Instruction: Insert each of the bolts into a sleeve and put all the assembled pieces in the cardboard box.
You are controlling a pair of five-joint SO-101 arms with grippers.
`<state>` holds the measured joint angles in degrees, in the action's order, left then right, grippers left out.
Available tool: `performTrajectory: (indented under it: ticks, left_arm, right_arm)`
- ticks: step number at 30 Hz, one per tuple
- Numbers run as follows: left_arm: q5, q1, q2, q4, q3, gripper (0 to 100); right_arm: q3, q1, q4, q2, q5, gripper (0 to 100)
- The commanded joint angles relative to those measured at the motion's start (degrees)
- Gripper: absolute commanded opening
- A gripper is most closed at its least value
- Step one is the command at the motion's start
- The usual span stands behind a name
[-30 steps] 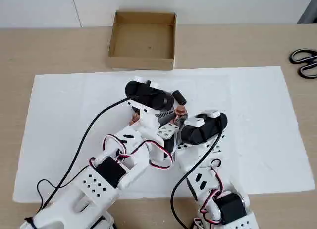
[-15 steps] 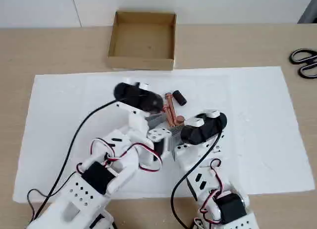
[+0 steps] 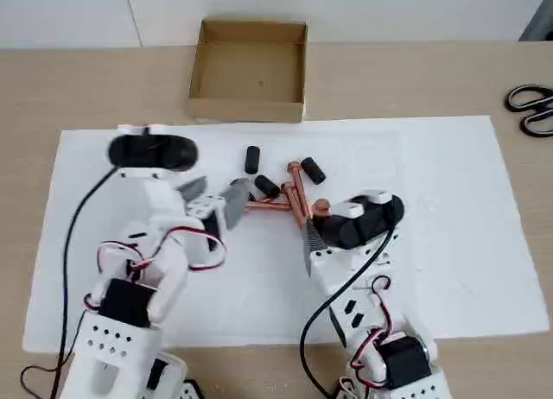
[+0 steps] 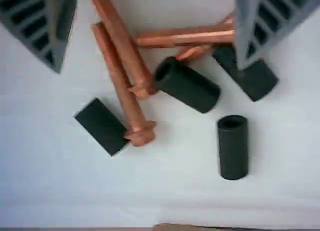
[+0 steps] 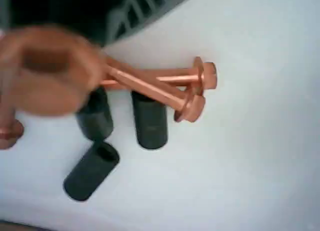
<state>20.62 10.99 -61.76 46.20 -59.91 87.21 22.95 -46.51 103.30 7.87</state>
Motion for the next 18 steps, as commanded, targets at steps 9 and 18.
performTrajectory:
  ticks: [9,18]
  left_arm:
    - [-1.23,-10.11,3.43,0.44,-3.12,22]
    - [-1.23,-10.02,3.25,0.44,-3.30,21]
  right_arm:
    - [-13.19,-3.82,1.36,-4.26,-8.88,0.4]
    - [-38.33,-3.82,13.67,-43.30,-9.23,0.4]
